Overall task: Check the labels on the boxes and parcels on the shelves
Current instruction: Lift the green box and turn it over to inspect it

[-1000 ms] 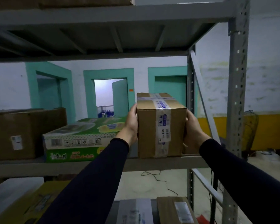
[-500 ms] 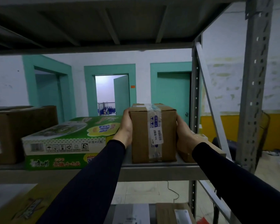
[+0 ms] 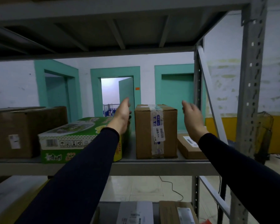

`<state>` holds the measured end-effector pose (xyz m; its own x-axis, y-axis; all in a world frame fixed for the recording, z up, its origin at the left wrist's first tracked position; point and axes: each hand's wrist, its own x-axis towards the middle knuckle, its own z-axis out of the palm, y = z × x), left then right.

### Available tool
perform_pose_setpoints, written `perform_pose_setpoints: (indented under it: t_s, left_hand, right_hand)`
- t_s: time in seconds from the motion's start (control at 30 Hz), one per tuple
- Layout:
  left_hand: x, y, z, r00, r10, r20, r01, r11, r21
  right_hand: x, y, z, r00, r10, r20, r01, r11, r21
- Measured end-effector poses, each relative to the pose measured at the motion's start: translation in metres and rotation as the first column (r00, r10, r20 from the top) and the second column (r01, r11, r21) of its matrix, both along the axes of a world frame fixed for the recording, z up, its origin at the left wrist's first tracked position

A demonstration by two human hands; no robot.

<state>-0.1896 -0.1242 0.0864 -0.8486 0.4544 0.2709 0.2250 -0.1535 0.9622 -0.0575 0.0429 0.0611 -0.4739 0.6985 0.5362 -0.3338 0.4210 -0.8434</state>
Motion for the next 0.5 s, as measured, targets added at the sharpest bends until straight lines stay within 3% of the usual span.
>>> perform_pose_setpoints:
  t_s: [0.1,0.17,0.37,0.5]
  left_hand:
    - [0.006,-0.025,0.013,0.994,0.069,-0.083,-0.071,0.997,-0.016]
    - [0.009,-0.042,0.016,0.978,0.131,-0.161,-0.139,0.989,-0.042]
    - [0.013,-0.109,0.013,0.922,0.245,-0.298,-0.297,0.944,-0.142]
    - [-0.004,-0.167,0.006,0.903,0.297,-0.310,-0.357,0.921,-0.157]
  right_hand:
    - [0.012,-0.016,0.022,0.980,-0.122,-0.158,0.152,0.969,0.196]
    - [0.011,-0.034,0.032,0.978,-0.100,-0.184,0.144,0.959,0.245]
    - [-0.015,-0.112,0.032,0.991,0.137,-0.005,-0.121,0.892,0.436]
    - [-0.036,-0.166,0.020,0.960,0.218,0.174,-0.273,0.860,0.431]
